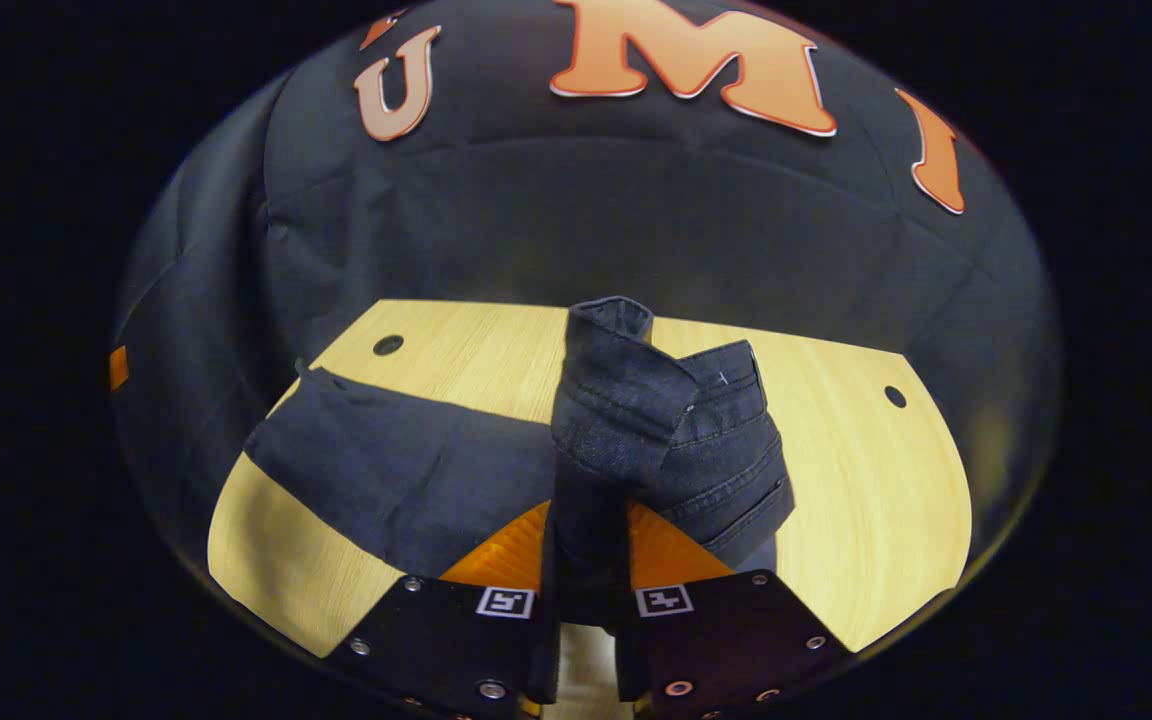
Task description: Grasp the waist and the cuffs of the jeans and fold them to make the two legs overlap; first hold the waist and fold one-third of the jeans toward the cuffs, then hold the cuffs and fold the remaining one-third in the same direction to finish folding.
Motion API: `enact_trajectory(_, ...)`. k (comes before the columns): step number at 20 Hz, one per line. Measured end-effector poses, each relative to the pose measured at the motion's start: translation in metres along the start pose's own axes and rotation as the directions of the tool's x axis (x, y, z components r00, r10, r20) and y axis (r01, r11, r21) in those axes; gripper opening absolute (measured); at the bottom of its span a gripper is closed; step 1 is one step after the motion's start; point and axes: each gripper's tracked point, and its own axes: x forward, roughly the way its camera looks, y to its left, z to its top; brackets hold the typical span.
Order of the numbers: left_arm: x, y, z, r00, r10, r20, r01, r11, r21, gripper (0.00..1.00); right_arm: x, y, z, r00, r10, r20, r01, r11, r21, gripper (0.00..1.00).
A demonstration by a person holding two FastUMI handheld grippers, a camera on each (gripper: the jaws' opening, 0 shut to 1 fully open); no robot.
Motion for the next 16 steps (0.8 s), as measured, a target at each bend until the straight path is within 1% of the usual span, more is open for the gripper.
enact_trajectory(1, -0.001, 0.003, -0.002, 1.000, 0.008, -0.009, -0.008, 1.000, -0.003, 0.96, 0.000, -0.003, -0.003, 1.000, -0.001, -0.021, 0.001, 1.000, -0.013, 0.25)
enact_trajectory(3, -0.002, 0.009, -0.006, 0.999, 0.022, -0.028, -0.022, 1.000, -0.004, 0.96, 0.001, -0.002, -0.004, 0.999, -0.001, -0.042, -0.001, 0.999, -0.037, 0.25)
enact_trajectory(5, -0.002, 0.015, -0.013, 0.998, 0.033, -0.051, -0.033, 0.999, -0.007, 0.96, 0.002, 0.001, -0.007, 0.997, 0.042, -0.069, -0.044, 0.998, -0.037, 0.30)
enact_trajectory(6, -0.001, 0.017, -0.015, 0.997, 0.037, -0.064, -0.037, 0.999, -0.012, 0.96, 0.001, 0.004, -0.012, 0.994, 0.065, -0.085, -0.068, 0.997, -0.033, 0.36)
enact_trajectory(7, -0.002, 0.018, -0.017, 0.996, 0.037, -0.076, -0.038, 0.999, -0.016, 0.96, 0.002, 0.009, -0.015, 0.992, 0.082, -0.101, -0.085, 0.996, -0.033, 0.38)
enact_trajectory(8, -0.002, 0.020, -0.019, 0.996, 0.036, -0.086, -0.038, 0.999, -0.022, 0.96, 0.004, 0.011, -0.019, 0.991, 0.086, -0.106, -0.091, 0.995, -0.039, 0.43)
enact_trajectory(9, -0.002, 0.021, -0.023, 0.994, 0.035, -0.100, -0.038, 0.999, -0.028, 0.96, 0.004, 0.014, -0.020, 0.990, 0.101, -0.103, -0.106, 0.994, -0.041, 0.45)
enact_trajectory(10, -0.002, 0.022, -0.026, 0.993, 0.032, -0.110, -0.036, 0.999, -0.035, 0.96, 0.003, 0.020, -0.021, 0.985, 0.135, -0.104, -0.139, 0.990, -0.032, 0.48)
enact_trajectory(11, -0.001, 0.022, -0.028, 0.992, 0.027, -0.124, -0.032, 0.999, -0.043, 0.96, 0.004, 0.031, -0.019, 0.978, 0.191, -0.085, -0.192, 0.981, -0.005, 0.47)
enact_trajectory(12, 0.000, 0.023, -0.030, 0.990, 0.021, -0.136, -0.028, 0.998, -0.050, 0.97, 0.005, 0.039, -0.015, 0.973, 0.221, -0.067, -0.221, 0.975, 0.008, 0.47)
enact_trajectory(14, 0.002, 0.020, -0.038, 0.986, 0.005, -0.165, -0.017, 0.997, -0.071, 0.97, -0.001, 0.041, -0.010, 0.975, 0.217, -0.048, -0.217, 0.976, 0.001, 0.48)
enact_trajectory(16, 0.004, 0.016, -0.046, 0.978, -0.026, -0.205, 0.005, 0.995, -0.099, 0.97, -0.012, 0.046, -0.007, 0.975, 0.220, -0.032, -0.220, 0.975, 0.005, 0.49)
